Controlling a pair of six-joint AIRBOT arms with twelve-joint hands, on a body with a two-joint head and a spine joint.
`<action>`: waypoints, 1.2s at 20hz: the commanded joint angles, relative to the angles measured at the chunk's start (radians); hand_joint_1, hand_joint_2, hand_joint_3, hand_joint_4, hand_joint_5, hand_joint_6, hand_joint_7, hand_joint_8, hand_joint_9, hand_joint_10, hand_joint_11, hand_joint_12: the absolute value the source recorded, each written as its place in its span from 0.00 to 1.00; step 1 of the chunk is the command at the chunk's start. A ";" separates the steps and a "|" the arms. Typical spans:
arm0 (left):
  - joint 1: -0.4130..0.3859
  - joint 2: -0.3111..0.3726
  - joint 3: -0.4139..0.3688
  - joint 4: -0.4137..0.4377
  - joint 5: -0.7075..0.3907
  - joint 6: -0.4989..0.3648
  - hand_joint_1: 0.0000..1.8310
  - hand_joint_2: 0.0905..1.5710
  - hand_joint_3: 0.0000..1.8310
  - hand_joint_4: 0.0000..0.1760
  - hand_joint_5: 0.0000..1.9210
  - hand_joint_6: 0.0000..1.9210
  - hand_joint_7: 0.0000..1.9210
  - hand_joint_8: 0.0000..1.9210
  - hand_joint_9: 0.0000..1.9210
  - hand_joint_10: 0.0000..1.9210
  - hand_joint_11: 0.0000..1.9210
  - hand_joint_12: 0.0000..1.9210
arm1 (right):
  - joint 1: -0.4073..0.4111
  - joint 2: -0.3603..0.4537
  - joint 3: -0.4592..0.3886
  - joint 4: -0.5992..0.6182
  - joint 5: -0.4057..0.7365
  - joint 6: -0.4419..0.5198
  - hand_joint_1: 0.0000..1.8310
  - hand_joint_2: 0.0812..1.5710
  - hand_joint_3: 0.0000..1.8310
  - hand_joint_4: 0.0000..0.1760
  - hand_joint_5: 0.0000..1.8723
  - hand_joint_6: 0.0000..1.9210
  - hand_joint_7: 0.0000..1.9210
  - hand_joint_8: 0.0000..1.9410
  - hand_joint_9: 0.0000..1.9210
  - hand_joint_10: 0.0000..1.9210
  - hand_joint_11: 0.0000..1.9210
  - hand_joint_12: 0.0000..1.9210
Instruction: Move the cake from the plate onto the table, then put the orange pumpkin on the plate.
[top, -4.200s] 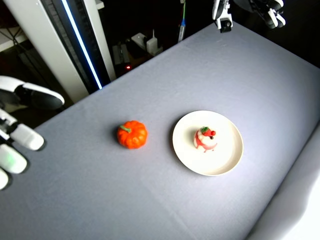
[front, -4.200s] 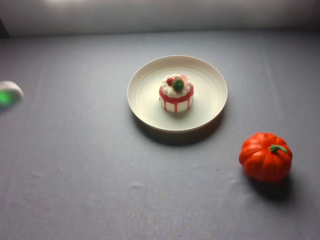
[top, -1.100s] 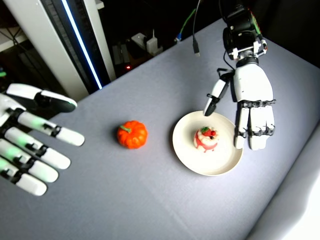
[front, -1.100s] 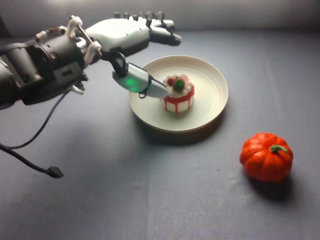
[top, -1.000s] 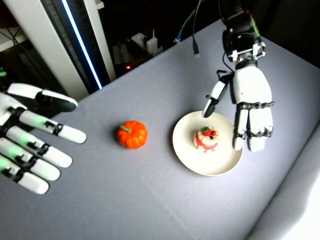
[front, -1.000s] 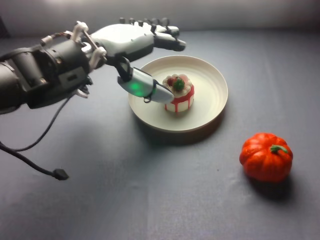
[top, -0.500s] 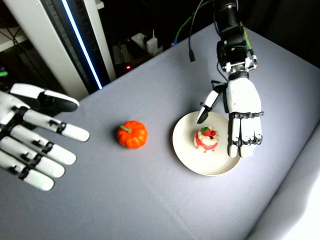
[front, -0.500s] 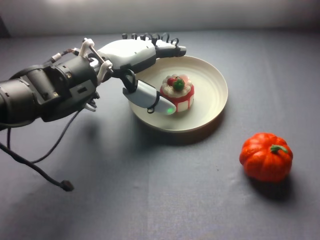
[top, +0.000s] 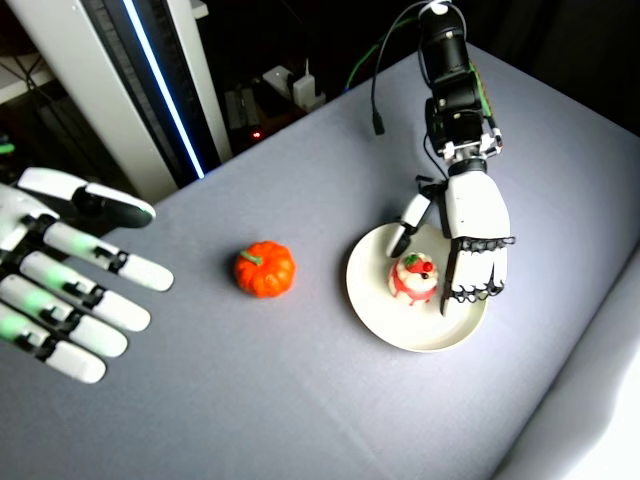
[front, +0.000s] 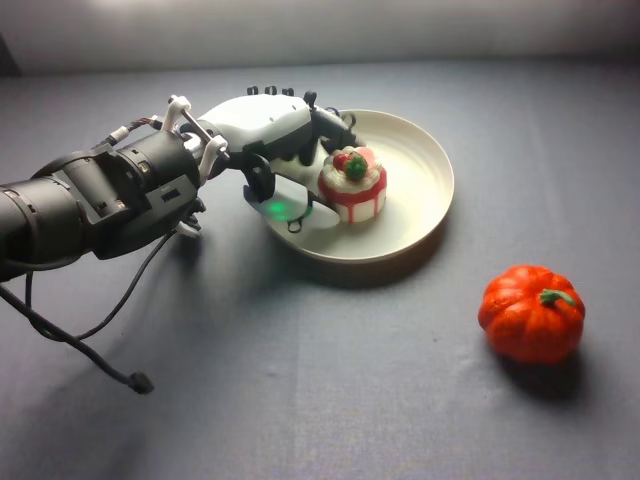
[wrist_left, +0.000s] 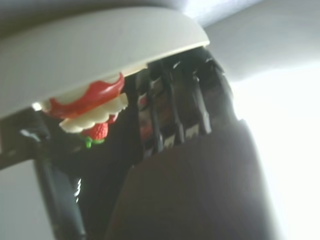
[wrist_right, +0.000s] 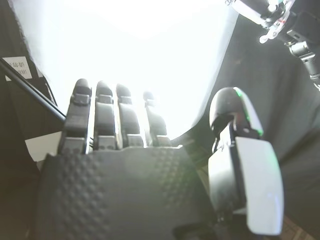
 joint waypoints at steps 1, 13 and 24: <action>0.002 0.007 0.005 -0.028 -0.082 0.000 0.61 0.63 0.00 0.00 0.41 0.06 0.25 0.67 0.30 0.82 0.35 0.98 | 0.004 0.001 0.007 0.007 0.125 0.009 0.09 0.80 0.01 0.35 0.00 0.00 0.00 0.00 0.00 0.00 0.00 0.00; -0.044 0.004 -0.011 -0.016 -0.123 0.000 0.58 0.63 0.00 0.00 0.31 0.29 0.26 0.52 0.24 0.66 0.21 0.88 | 0.004 -0.002 0.010 0.006 0.123 0.009 0.09 0.80 0.01 0.32 0.00 0.00 0.00 0.00 0.00 0.00 0.01 0.01; -0.083 0.095 -0.123 0.033 -0.149 0.000 0.56 0.63 0.00 0.00 0.29 0.40 0.14 0.81 0.16 0.96 0.24 1.00 | 0.005 -0.003 0.011 0.006 0.113 0.018 0.07 0.82 0.00 0.21 0.00 0.00 0.00 0.00 0.00 0.00 0.00 0.09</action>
